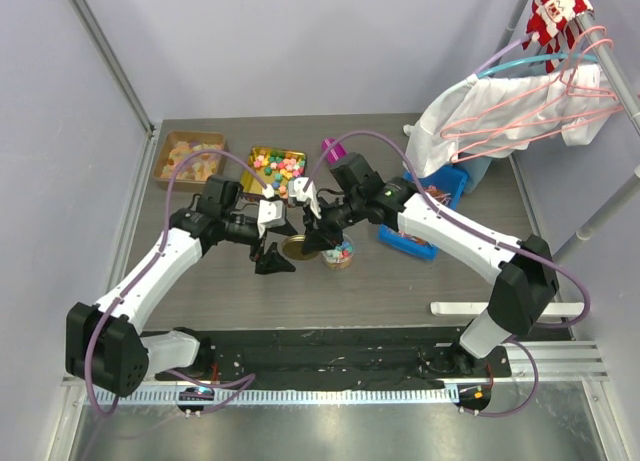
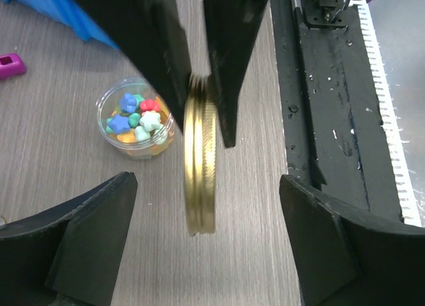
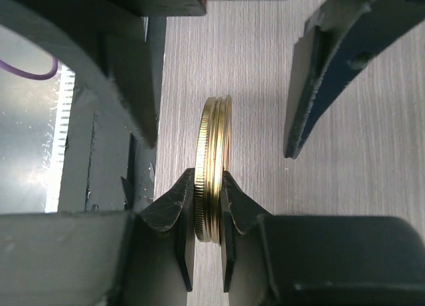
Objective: Pack the candies
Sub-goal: Pick up the bottle lid at the center of the board.
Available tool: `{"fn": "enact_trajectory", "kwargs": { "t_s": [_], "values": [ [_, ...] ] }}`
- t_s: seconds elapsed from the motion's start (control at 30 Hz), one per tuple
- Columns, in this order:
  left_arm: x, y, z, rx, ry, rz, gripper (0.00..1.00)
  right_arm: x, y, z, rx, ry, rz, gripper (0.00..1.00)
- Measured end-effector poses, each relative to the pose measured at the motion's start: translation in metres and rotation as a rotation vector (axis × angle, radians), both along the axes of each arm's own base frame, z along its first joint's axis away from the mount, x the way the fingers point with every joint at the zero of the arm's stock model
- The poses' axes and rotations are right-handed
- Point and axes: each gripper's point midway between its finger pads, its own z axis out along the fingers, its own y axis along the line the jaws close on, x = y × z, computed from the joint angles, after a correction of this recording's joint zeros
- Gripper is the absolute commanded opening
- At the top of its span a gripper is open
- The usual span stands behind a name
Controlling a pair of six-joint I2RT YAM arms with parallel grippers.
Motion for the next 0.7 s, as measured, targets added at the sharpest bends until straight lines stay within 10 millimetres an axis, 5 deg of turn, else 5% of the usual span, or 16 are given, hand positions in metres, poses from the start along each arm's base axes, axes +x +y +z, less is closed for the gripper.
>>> {"fn": "enact_trajectory", "kwargs": {
  "t_s": [0.17,0.4,0.53,0.6,0.7],
  "values": [
    [-0.0017,-0.0015,0.0008,-0.005,0.011,-0.006,0.62,0.0021,0.0022,-0.0102,-0.02,0.027,-0.008,0.18],
    [-0.003,-0.0029,0.0038,-0.017,0.013,-0.017,0.5,0.0041,0.0026,-0.0103,-0.02,0.019,-0.013,0.18],
    [-0.0039,-0.0028,0.0034,-0.017,0.017,-0.02,0.36,0.0048,0.0024,-0.0107,-0.022,0.015,-0.014,0.18],
    [-0.0028,-0.0027,0.0026,-0.015,0.016,-0.019,0.2,0.0051,0.0024,-0.0109,-0.023,0.011,-0.014,0.18],
    [-0.0016,-0.0023,0.0022,-0.011,0.009,-0.019,0.17,0.0014,0.0027,-0.0108,-0.022,0.021,-0.003,0.19]
  ]
}}
